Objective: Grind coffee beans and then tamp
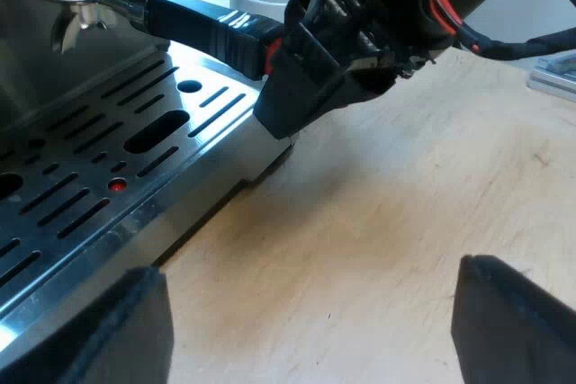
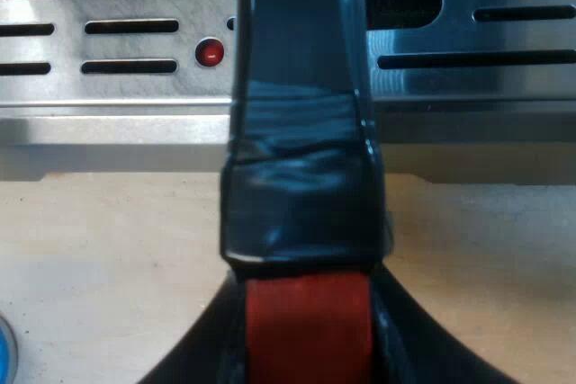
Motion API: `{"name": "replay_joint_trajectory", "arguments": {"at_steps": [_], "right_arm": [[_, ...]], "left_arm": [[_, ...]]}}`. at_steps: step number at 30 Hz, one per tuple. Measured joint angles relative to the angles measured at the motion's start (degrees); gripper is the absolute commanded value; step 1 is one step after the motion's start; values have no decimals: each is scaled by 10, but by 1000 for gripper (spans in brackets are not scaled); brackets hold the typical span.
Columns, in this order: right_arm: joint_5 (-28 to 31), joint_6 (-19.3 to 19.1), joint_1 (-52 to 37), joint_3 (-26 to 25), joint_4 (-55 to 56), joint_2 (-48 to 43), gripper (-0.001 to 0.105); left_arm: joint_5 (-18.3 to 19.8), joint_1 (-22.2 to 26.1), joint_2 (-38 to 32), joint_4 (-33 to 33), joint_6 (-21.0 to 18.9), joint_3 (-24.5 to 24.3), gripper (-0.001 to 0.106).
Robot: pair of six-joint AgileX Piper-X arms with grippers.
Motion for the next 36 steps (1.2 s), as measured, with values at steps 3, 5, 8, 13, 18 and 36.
{"name": "replay_joint_trajectory", "arguments": {"at_steps": [3, 5, 8, 13, 18, 36], "right_arm": [[3, 2, 3, 0, 3, 0, 0], [3, 11, 5, 0, 4, 0, 0], [4, 19, 8, 0, 4, -4, 0], [6, 25, 15, 0, 7, -11, 0], [19, 36, 23, 0, 15, -15, 0], [62, 71, 100, 2, 82, -32, 0]], "left_arm": [[0, 0, 0, 0, 0, 0, 66], [0, 0, 0, 0, 0, 0, 66], [0, 0, 0, 0, 0, 0, 66], [0, 0, 0, 0, 0, 0, 66], [0, 0, 0, 0, 0, 0, 66], [0, 0, 0, 0, 0, 0, 66]]}}
